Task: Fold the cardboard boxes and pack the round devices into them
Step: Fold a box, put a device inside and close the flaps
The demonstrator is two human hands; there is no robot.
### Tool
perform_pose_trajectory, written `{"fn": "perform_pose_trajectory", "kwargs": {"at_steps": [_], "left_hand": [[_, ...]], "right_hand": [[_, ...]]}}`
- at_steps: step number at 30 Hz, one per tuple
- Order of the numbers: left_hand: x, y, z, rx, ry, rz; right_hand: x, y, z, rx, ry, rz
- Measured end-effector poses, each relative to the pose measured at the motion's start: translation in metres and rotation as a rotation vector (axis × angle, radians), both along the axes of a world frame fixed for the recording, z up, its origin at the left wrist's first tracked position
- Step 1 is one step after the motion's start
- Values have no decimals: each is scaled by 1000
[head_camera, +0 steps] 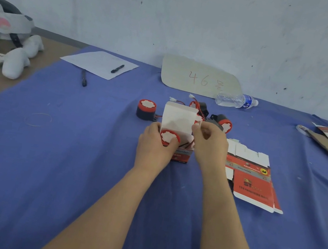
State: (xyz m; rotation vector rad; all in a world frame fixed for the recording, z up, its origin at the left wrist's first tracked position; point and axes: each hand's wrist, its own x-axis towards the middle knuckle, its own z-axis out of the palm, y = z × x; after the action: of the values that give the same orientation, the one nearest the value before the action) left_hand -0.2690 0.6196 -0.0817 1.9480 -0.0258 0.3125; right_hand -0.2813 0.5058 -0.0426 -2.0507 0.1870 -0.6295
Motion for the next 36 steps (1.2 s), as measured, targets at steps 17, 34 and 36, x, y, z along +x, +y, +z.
{"fn": "perform_pose_trajectory", "kwargs": {"at_steps": [17,34,36], "left_hand": [[0,0,0,8,-6,-8],[1,0,0,21,0,0],[0,0,0,23,1,-1]], "right_hand": [[-3,-3,1,-261,82,-30],[-16,-11,33,392,54,50],[-15,-14,32,243,111,41]]}}
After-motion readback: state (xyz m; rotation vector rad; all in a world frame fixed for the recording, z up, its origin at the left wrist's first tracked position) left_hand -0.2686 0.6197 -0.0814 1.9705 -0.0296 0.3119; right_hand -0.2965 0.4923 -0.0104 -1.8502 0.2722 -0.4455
